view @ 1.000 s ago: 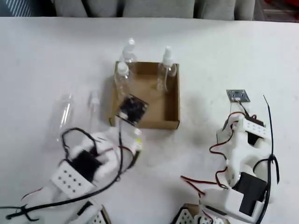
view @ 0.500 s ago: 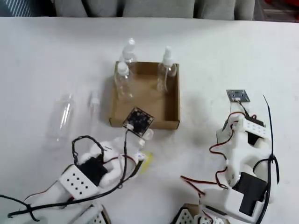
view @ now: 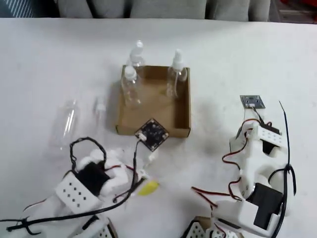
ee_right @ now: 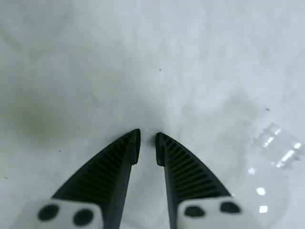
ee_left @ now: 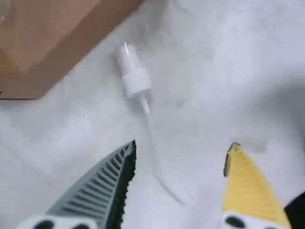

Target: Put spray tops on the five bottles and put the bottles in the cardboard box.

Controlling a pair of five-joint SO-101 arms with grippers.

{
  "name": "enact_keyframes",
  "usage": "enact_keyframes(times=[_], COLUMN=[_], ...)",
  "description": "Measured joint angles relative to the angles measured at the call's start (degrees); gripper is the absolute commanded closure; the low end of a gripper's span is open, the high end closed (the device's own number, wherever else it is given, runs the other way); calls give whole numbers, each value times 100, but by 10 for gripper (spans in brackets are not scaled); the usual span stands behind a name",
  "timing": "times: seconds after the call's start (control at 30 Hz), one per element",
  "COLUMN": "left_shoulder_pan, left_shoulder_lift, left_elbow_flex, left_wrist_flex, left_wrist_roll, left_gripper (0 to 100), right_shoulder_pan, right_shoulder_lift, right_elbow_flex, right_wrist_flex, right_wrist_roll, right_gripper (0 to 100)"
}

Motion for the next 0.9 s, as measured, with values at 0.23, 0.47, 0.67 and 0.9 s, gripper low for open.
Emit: enact_keyframes(times=[0.23, 0.47, 0.67, 0.9], left_shoulder_pan=[-97, -1758, -3367, -4290], left_shoulder_lift=[-9, -9, -9, -9], left_elbow_flex=[-1345, -1442, -624, -97], left_wrist_flex=[1415, 1380, 510, -273], left_wrist_roll=[-615, -642, -642, -642], left_gripper=[710, 710, 710, 710], right_shoulder_pan=[0, -79, -791, -2242], right_shoulder_lift=[0, 0, 0, 0], right_elbow_flex=[0, -325, -1169, -1477], right_wrist_flex=[0, 809, 2347, 3095], right_wrist_roll=[-202, -290, -642, -1442], right_gripper=[964, 964, 961, 960])
